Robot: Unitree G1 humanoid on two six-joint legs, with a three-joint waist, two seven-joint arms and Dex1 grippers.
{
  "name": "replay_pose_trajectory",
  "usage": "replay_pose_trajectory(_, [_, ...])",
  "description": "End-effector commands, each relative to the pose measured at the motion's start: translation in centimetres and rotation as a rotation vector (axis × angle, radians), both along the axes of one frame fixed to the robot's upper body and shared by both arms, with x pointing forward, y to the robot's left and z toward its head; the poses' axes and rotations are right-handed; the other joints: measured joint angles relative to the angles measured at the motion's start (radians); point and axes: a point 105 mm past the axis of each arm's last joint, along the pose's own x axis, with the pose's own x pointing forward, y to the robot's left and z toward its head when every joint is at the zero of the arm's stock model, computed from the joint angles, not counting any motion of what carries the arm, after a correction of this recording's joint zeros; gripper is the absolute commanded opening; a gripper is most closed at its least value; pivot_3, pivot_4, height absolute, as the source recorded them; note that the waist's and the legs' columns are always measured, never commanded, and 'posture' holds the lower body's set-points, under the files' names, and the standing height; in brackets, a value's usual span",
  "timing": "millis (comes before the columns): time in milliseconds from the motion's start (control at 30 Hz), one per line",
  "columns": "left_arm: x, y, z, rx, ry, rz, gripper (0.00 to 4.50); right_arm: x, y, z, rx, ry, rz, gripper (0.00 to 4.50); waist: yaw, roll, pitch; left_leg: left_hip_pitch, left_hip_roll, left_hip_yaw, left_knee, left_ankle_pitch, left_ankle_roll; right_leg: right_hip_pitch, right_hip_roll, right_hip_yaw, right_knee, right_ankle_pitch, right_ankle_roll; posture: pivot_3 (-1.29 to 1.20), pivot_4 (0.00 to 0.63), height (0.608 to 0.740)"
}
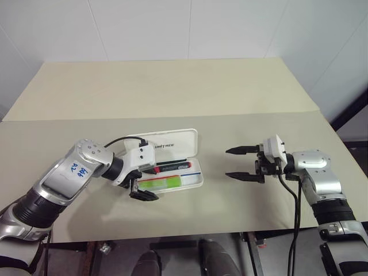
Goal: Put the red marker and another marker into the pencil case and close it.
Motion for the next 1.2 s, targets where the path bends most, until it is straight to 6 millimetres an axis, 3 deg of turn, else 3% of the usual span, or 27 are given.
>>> replay_pose_trajectory(33, [-0.5,-1.3,2.4,-0.116,-0.116,-0.086,4.48,1.2,-1.2,1.2,-0.012,-0.067,-0.098,4.50,0.002,0.000,0.000,0.000,0.000,0.000,0.000,0.000,0.000,0.000,0.000,0.000,0.000,0.000,0.000,0.00,0.150,0.740])
replay_pose_trajectory(133, [-1.2,-1.4,3.1,-0.195,-0.142,-0.127,4.48,2.6,-2.2,1.3,-0.044,-0.092,-0.185,4.50,-0.003,0.000,0.000,0.000,0.000,0.000,0.000,0.000,0.000,0.000,0.000,0.000,0.000,0.000,0.000,0.00,0.150,0.740])
replay_pose_trajectory(267, [-1.8,-1.4,3.7,-0.296,-0.169,-0.155,4.48,4.1,-4.0,0.1,-0.217,-0.107,-0.262,4.50,-0.002,0.000,0.000,0.001,0.000,0.001,0.000,0.000,0.000,0.000,0.000,0.000,0.000,0.000,0.000,0.00,0.150,0.740])
replay_pose_trajectory(533, [-1.7,-1.2,4.6,-0.377,-0.224,-0.105,4.48,6.4,-4.8,1.8,-0.167,-0.100,-0.351,4.50,-0.005,0.000,0.000,0.001,0.000,0.001,0.000,0.000,0.000,0.001,0.000,0.001,0.000,0.000,0.000,0.00,0.150,0.740])
replay_pose_trajectory(700, [-2.0,-0.7,5.0,-0.443,-0.250,-0.077,4.48,7.0,-5.8,0.8,-0.267,-0.002,-0.392,4.50,-0.004,0.000,0.000,0.001,0.000,0.001,0.000,0.000,0.000,0.000,0.000,0.001,0.000,0.000,0.000,0.00,0.150,0.740])
replay_pose_trajectory(933, [-2.5,0.0,5.4,-0.485,-0.271,-0.049,4.48,7.1,-6.2,2.5,-0.204,0.056,-0.382,4.50,-0.006,0.000,0.000,0.001,0.000,0.001,0.000,0.000,0.000,0.000,0.000,0.001,0.000,0.000,0.000,0.00,0.150,0.740])
replay_pose_trajectory(1200, [-2.6,0.6,5.5,-0.494,-0.298,-0.013,4.48,7.5,-8.1,2.0,-0.233,0.149,-0.478,4.50,-0.005,0.000,0.000,0.001,0.000,0.001,0.000,0.000,0.000,0.001,0.000,0.000,-0.001,0.000,0.000,0.00,0.150,0.740])
